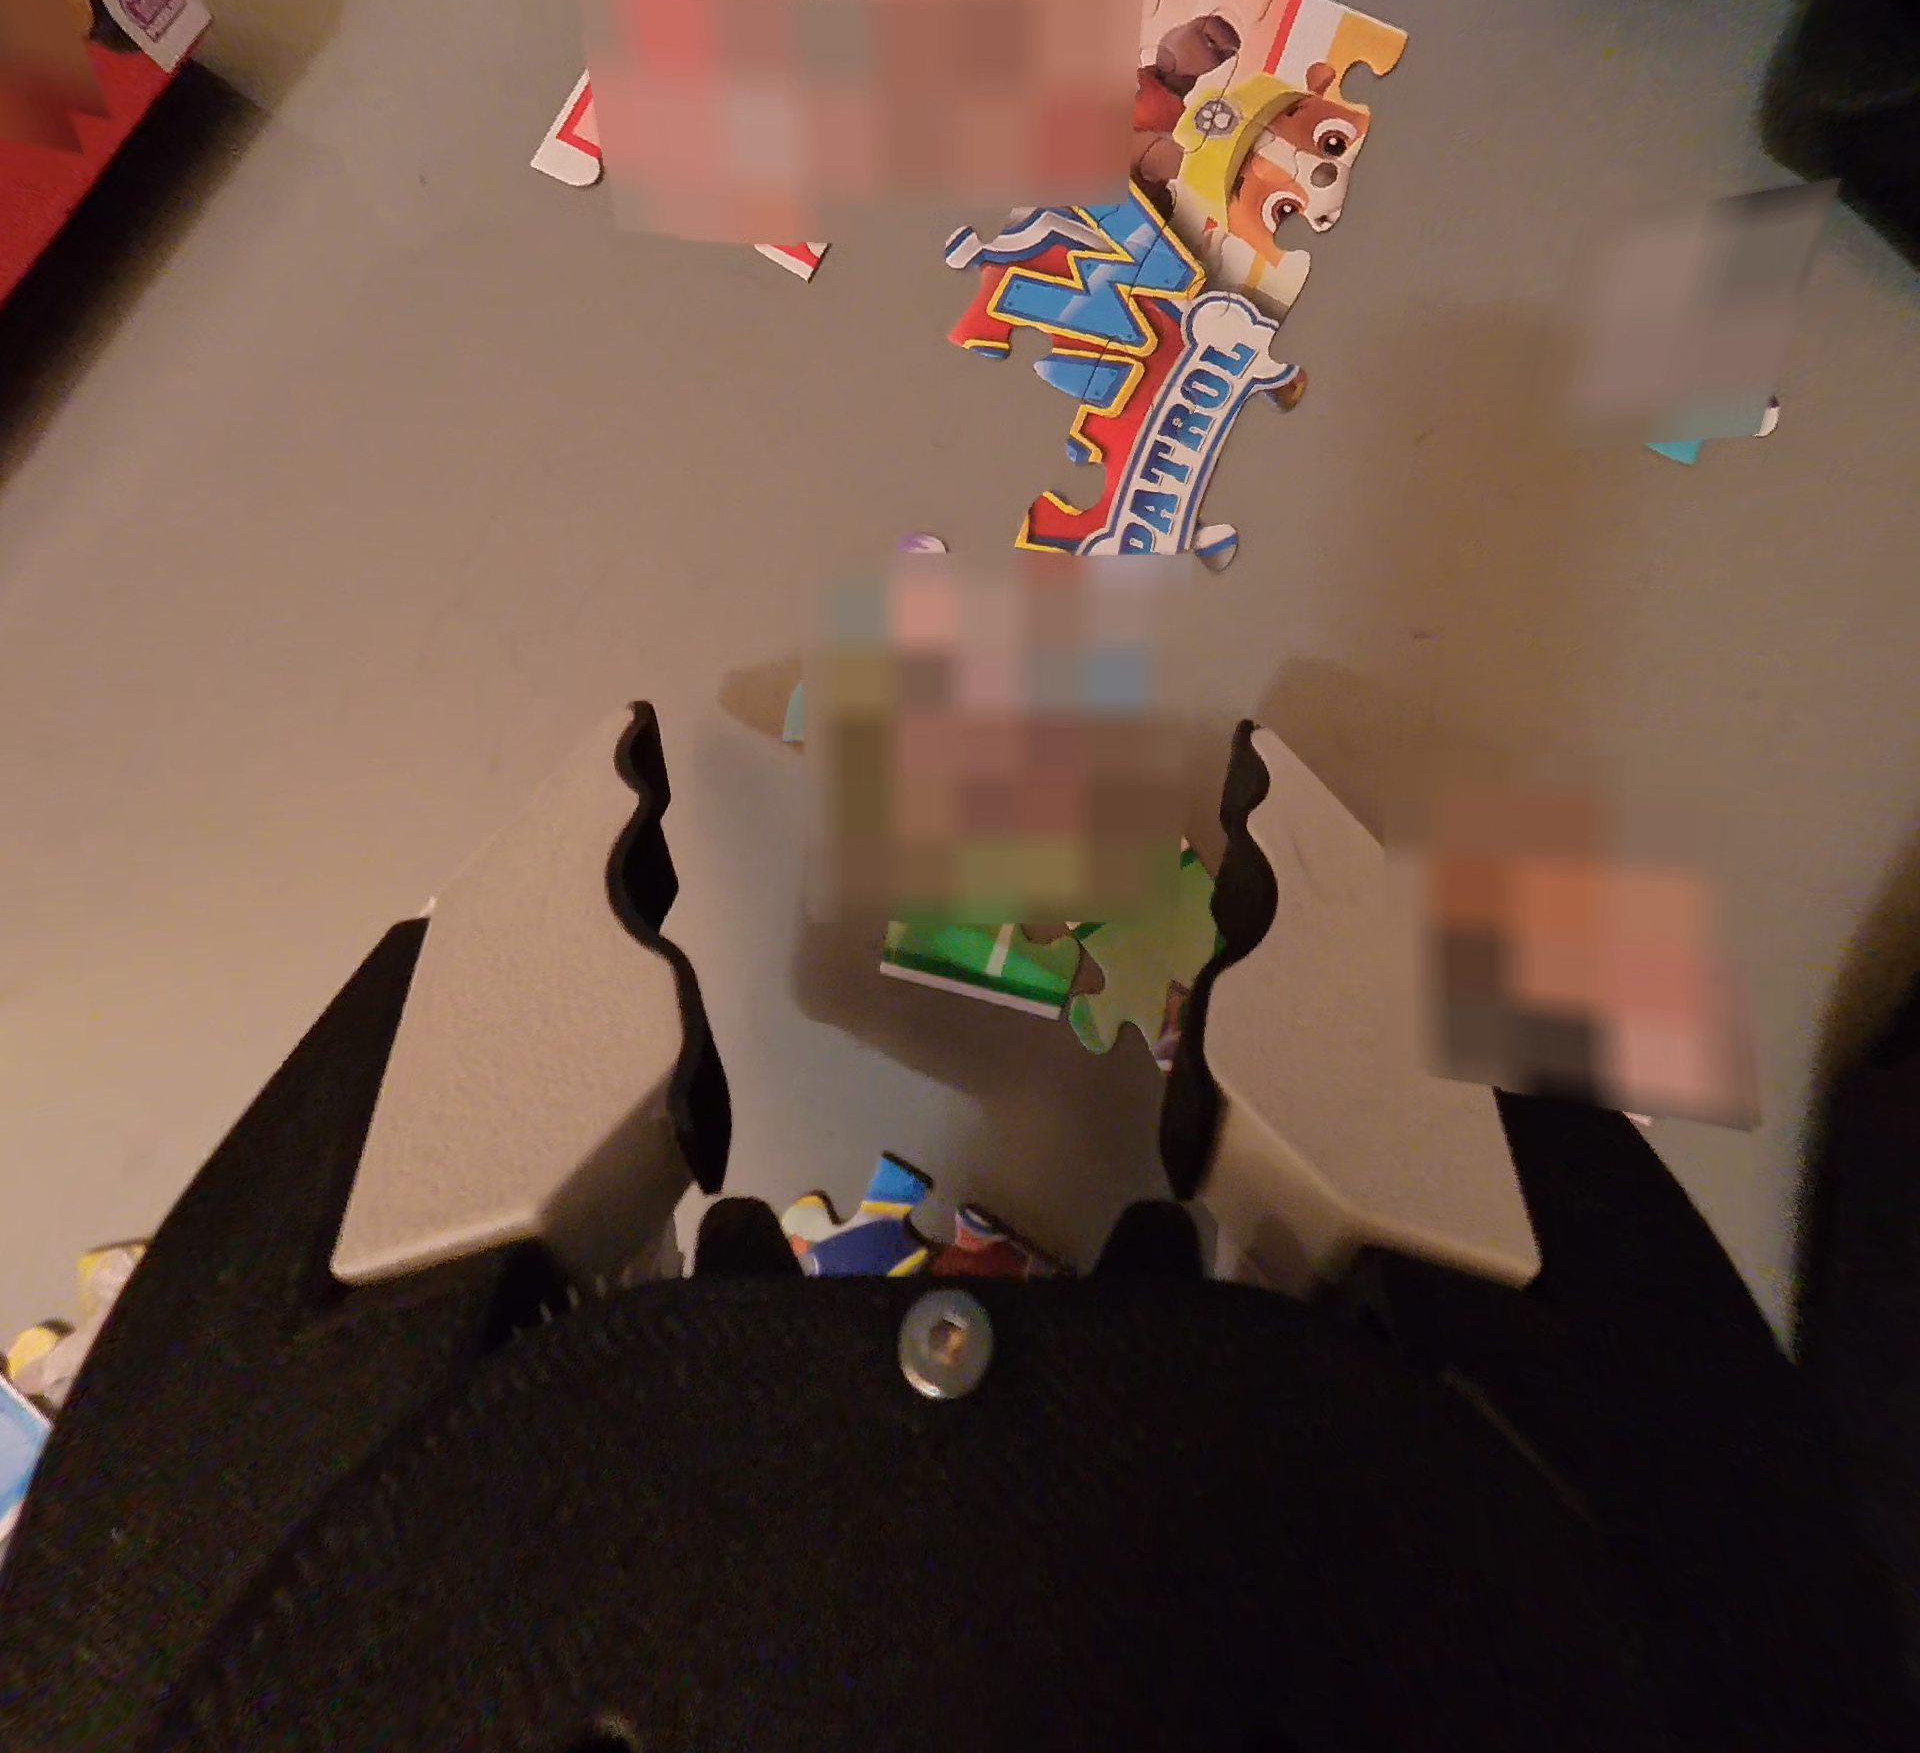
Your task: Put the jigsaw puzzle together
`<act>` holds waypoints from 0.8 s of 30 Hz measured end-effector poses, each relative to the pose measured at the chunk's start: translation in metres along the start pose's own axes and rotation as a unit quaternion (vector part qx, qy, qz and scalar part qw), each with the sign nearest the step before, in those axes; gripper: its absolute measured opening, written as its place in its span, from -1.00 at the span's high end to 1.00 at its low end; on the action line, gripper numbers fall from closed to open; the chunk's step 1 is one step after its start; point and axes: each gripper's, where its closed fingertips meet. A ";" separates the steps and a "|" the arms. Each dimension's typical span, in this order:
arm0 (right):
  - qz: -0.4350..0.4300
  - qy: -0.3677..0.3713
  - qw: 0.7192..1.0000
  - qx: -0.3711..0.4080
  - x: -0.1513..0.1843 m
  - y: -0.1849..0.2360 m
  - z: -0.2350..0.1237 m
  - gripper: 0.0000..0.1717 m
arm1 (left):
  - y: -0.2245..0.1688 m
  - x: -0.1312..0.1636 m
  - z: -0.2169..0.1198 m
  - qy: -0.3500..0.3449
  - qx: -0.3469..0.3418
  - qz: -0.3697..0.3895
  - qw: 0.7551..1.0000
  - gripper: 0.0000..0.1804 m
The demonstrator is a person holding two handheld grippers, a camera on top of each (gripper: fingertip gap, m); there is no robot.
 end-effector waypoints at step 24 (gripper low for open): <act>0.001 0.000 1.000 -0.001 0.000 0.001 0.001 0.36 | -0.004 -0.004 0.012 0.023 0.044 0.074 0.996 0.18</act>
Point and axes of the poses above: each gripper's, where its closed fingertips meet, z out along the fingers, x out of its underside, y = z × x across the jaws, and after that the axes turned 10 degrees about -z, right-handed
